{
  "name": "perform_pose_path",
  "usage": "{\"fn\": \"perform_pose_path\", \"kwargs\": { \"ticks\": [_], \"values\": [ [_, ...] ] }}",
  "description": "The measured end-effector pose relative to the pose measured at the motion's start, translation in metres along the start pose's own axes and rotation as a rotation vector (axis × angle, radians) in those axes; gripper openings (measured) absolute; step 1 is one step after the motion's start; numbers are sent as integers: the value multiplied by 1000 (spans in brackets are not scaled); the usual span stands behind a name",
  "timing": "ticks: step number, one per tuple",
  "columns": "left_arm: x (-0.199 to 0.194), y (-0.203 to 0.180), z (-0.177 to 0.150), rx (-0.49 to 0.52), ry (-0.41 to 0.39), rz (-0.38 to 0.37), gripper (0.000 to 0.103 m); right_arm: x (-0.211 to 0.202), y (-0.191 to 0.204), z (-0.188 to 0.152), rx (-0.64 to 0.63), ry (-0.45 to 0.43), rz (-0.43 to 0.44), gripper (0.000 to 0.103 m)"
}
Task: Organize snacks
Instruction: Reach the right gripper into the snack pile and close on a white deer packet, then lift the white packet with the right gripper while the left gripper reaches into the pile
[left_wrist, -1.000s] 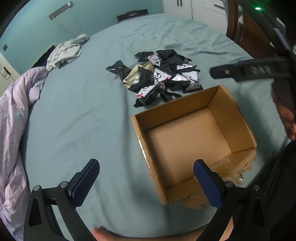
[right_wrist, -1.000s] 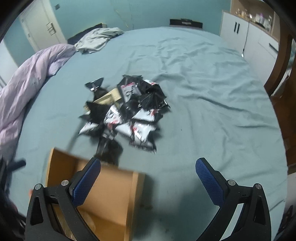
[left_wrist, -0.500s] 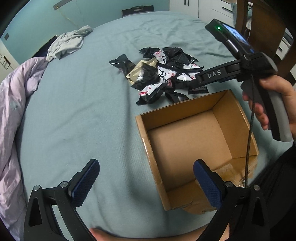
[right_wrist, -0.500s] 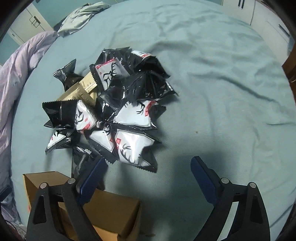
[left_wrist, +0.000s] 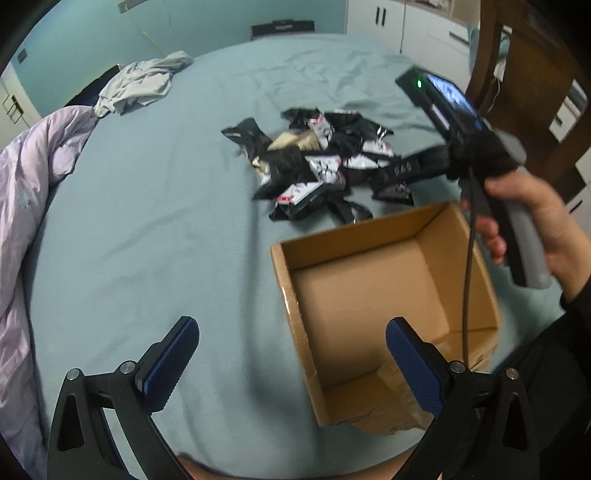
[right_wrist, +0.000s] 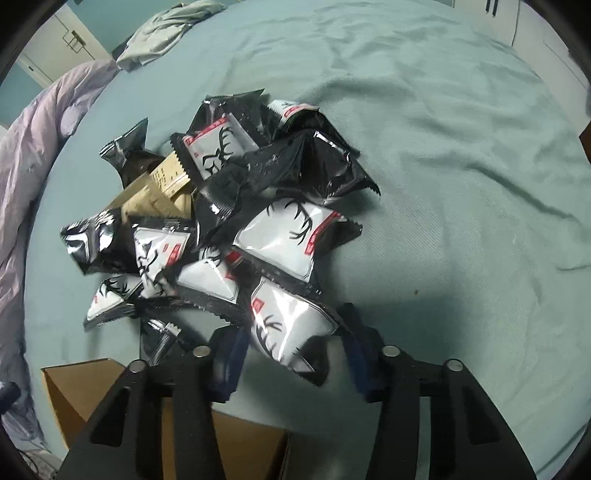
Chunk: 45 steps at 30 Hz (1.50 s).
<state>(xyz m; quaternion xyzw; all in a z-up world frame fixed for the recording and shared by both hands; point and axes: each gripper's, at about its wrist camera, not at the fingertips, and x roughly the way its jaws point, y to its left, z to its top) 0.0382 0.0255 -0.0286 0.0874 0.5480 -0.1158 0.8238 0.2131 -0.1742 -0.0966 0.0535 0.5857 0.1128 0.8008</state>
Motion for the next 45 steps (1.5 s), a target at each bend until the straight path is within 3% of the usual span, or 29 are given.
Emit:
{"fn": "perform_pose_path", "kwargs": {
  "ticks": [4, 13, 21, 26, 33, 39, 45],
  "values": [
    [-1, 4, 1, -18, -19, 17, 103, -8, -3, -1, 9, -23, 16, 23],
    [6, 13, 3, -46, -14, 38, 103, -76, -4, -28, 32, -167, 72, 23],
    [-2, 13, 13, -47, -37, 47, 103, -154, -23, -83, 114, -298, 161, 23],
    [3, 6, 19, -54, -21, 43, 103, -184, -32, -132, 130, -363, 166, 23],
    [14, -3, 39, -25, -6, 46, 103, -199, -39, -178, 168, -363, 165, 23],
    [36, -7, 66, -27, 17, 42, 103, -197, -39, -179, 186, -348, 150, 23],
    [59, -2, 99, -96, 37, 13, 103, -190, -33, -172, 180, -334, 119, 23]
  ]
}}
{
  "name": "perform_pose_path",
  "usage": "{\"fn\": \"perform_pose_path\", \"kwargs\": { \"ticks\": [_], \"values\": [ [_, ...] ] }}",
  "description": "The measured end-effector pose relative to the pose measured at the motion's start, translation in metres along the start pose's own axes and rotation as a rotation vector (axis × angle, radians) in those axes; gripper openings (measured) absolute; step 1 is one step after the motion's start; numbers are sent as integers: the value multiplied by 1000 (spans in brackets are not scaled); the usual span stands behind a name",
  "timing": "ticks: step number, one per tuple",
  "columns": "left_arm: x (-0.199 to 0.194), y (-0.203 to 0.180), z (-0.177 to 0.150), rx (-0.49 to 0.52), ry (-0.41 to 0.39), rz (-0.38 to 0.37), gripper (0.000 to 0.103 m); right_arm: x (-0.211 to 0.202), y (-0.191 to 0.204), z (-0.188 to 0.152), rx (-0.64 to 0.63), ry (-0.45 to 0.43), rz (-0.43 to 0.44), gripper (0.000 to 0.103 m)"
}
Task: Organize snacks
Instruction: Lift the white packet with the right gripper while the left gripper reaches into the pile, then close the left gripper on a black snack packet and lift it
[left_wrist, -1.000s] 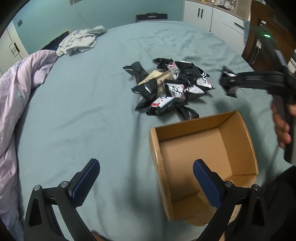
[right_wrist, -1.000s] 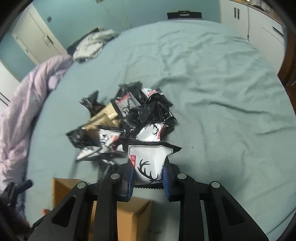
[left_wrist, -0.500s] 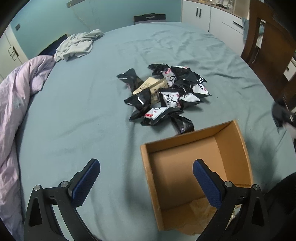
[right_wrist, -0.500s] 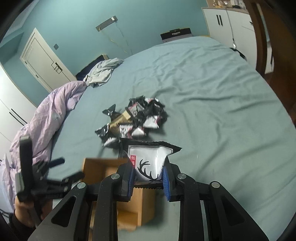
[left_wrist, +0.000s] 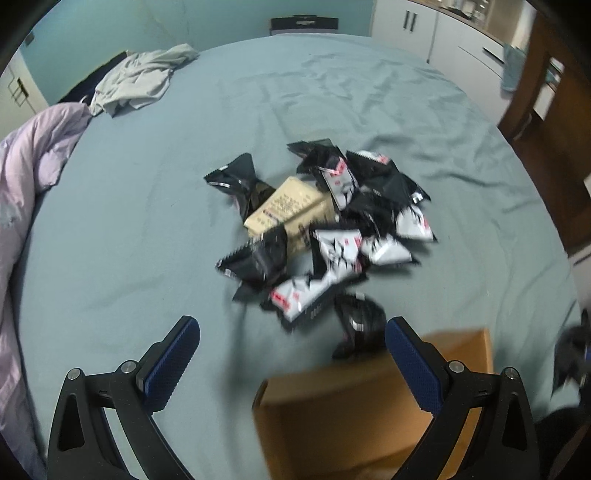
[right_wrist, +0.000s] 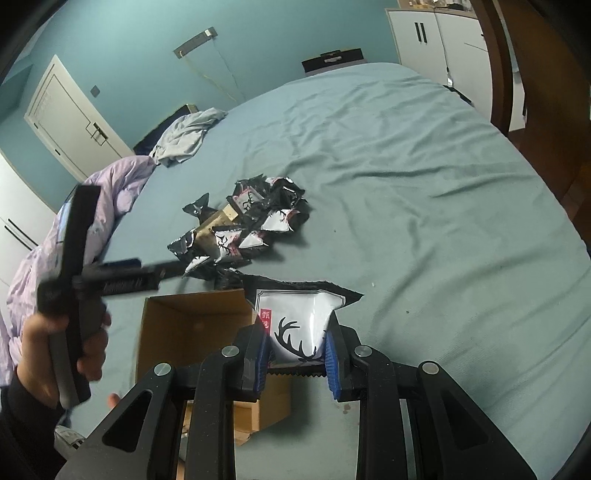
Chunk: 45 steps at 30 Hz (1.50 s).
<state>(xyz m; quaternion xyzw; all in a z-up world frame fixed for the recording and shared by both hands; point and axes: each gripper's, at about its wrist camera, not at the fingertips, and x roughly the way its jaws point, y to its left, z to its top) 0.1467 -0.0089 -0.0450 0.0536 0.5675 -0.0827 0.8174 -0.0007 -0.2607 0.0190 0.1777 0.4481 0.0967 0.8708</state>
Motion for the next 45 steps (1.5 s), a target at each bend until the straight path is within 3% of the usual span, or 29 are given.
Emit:
{"fn": "perform_pose_path", "kwargs": {
  "ticks": [3, 5, 8, 17, 21, 25, 28, 30, 31, 33, 35, 40, 45],
  "values": [
    [12, 2, 14, -33, 10, -22, 101, 1, 1, 1, -3, -12, 3, 23],
    [22, 1, 24, -43, 24, -34, 93, 3, 1, 2, -3, -16, 2, 23],
    [39, -3, 34, -37, 51, -39, 93, 10, -2, 1, -5, -2, -4, 23],
    [69, 17, 40, -89, 75, 54, 93, 24, -5, 5, 3, 32, -3, 23],
    [81, 32, 43, -170, 122, -15, 93, 29, -4, 7, -5, 43, -3, 23],
    [97, 61, 46, -337, 192, -108, 93, 32, -2, 7, -11, 48, -10, 23],
    [108, 74, 44, -407, 234, -134, 83, 32, 0, 6, -15, 46, -15, 23],
    [104, 70, 45, -379, 236, -88, 69, 32, 1, 6, -20, 42, -22, 23],
    [101, 65, 46, -351, 225, -78, 53, 33, 2, 5, -21, 41, -24, 23],
    [95, 57, 46, -297, 202, -64, 47, 34, 2, 5, -22, 38, -30, 23],
    [90, 52, 43, -272, 196, -44, 26, 35, 1, 4, -19, 39, -38, 23],
    [59, 62, 30, -361, 146, -114, 18, 35, -4, 4, 8, 49, -35, 23],
    [6, 63, 20, -314, 71, -159, 18, 35, -5, 6, 19, 44, -23, 23]
  ]
}}
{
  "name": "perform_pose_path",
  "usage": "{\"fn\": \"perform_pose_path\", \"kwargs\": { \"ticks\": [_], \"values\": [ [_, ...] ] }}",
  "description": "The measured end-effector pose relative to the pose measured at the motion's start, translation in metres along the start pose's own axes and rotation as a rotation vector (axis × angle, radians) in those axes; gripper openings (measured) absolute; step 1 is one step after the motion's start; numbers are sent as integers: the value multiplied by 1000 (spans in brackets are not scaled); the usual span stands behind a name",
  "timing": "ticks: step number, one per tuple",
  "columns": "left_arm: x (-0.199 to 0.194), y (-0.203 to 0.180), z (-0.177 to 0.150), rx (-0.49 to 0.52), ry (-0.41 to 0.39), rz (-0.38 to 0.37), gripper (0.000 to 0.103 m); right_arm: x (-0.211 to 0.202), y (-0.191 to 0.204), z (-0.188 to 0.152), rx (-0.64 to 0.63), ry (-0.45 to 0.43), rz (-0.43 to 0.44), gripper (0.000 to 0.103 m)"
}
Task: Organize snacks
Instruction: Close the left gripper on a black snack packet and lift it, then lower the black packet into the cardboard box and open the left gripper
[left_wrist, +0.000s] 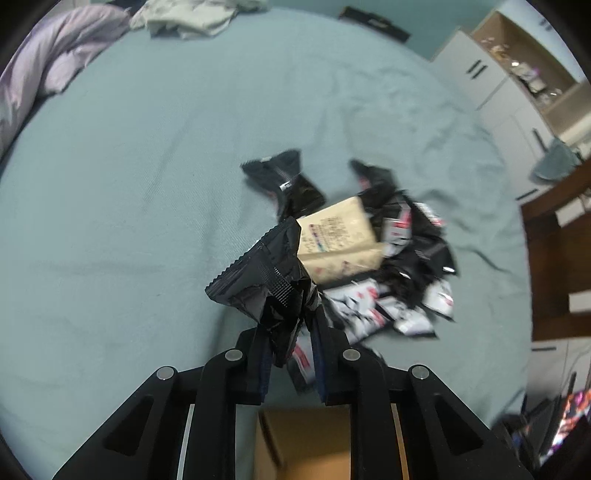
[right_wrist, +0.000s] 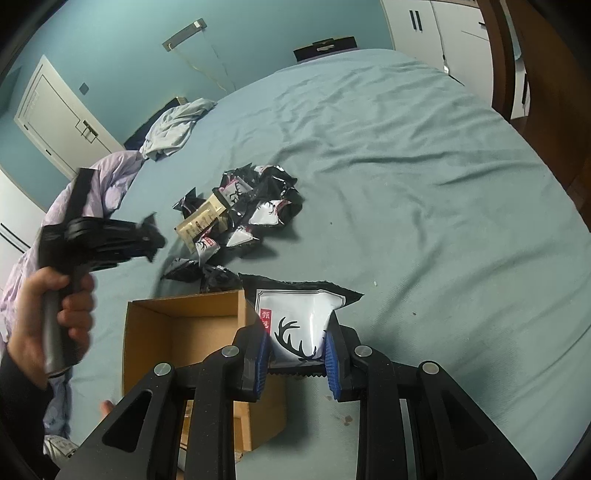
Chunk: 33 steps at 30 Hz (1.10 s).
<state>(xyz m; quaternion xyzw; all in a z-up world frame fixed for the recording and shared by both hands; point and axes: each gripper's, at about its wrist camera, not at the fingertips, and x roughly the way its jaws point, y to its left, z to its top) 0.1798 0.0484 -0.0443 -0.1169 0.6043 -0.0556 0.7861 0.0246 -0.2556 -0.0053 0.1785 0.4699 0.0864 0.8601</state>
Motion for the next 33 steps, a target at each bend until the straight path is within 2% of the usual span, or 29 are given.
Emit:
{"fn": "perform_pose_path", "kwargs": {
  "ticks": [7, 12, 14, 18, 20, 30, 33],
  "values": [
    [-70, -5, -35, 100, -65, -61, 18, -3, 9, -4, -38, -26, -27, 23],
    [-87, -16, -81, 196, -68, -66, 18, -5, 21, -8, -81, -36, -21, 23],
    [-79, -26, -95, 227, -70, -72, 18, -4, 25, -9, -108, -43, -33, 23],
    [-65, -39, -125, 324, -92, 19, 18, 2, 31, -11, -139, -35, -33, 23],
    [-63, -40, -134, 353, -89, 29, 18, 6, 33, -11, -147, -27, -40, 23],
    [-20, -45, -143, 380, -6, 95, 19, 7, 35, -9, -152, -33, -39, 23],
    [-7, -48, -147, 414, -6, 149, 19, 8, 35, -9, -158, -30, -37, 23]
  ]
}}
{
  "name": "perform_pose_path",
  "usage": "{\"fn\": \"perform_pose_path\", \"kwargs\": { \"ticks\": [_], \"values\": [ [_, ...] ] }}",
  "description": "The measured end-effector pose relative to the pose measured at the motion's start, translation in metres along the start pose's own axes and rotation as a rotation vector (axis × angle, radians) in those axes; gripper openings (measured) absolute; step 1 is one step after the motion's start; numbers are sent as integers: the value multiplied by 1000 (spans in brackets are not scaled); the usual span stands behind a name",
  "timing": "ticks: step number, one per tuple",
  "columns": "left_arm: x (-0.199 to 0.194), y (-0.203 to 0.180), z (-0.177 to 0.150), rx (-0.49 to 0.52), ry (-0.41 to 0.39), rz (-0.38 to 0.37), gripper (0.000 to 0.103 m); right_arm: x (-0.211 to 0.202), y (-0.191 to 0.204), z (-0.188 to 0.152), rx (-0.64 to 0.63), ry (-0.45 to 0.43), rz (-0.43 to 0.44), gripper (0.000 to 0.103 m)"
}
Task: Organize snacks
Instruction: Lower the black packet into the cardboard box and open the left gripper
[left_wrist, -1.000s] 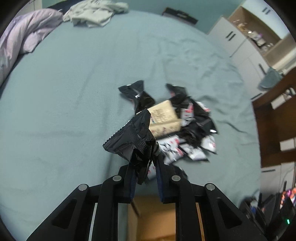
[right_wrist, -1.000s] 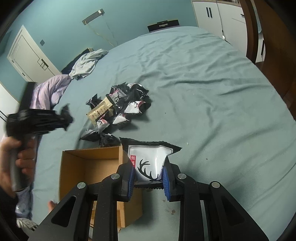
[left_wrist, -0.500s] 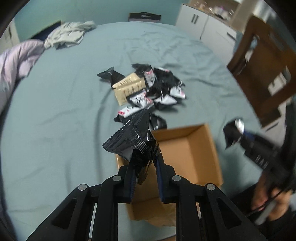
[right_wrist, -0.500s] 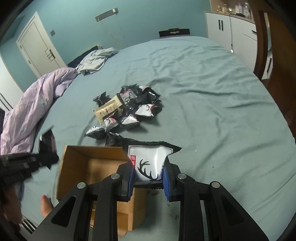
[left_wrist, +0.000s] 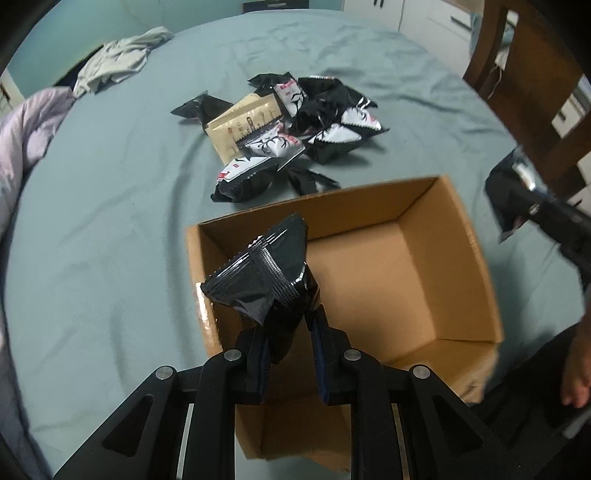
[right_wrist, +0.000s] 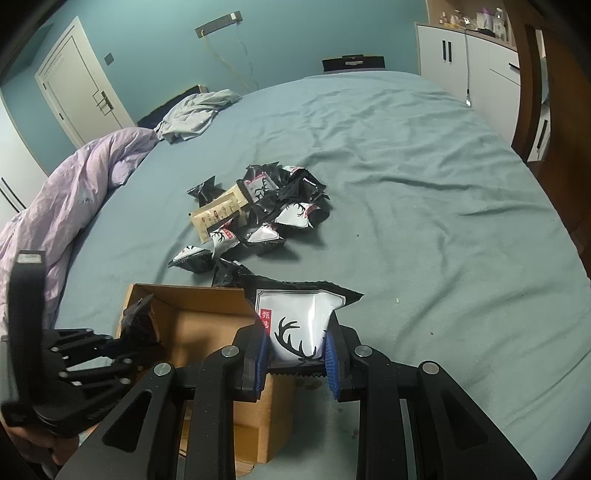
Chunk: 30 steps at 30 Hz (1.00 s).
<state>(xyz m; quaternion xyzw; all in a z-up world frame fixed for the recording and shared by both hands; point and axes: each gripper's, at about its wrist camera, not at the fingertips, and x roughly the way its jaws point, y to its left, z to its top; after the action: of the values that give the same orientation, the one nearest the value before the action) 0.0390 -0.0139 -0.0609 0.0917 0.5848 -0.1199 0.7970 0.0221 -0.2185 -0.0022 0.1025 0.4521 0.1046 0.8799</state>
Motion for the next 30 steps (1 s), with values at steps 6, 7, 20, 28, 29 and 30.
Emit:
{"fn": "perform_pose_path", "kwargs": {
  "ticks": [6, 7, 20, 28, 29, 30],
  "values": [
    [13, -9, 0, 37, 9, 58, 19, 1, 0, 0, -3, 6, 6, 23],
    [13, -11, 0, 47, -8, 90, 19, 1, -1, 1, -2, 6, 6, 23],
    [17, -23, 3, 130, -66, 198, 29, 2, 1, -1, -3, -2, -5, 23],
    [-1, -19, 5, 101, -100, 144, 57, -2, 2, -5, -4, -14, -3, 23],
    [-5, -18, 6, 90, -105, 144, 61, -3, 1, -5, -2, -14, -4, 23],
    [-11, -15, 6, 76, -113, 149, 64, -3, 0, -6, 0, -16, -7, 23]
  ]
}}
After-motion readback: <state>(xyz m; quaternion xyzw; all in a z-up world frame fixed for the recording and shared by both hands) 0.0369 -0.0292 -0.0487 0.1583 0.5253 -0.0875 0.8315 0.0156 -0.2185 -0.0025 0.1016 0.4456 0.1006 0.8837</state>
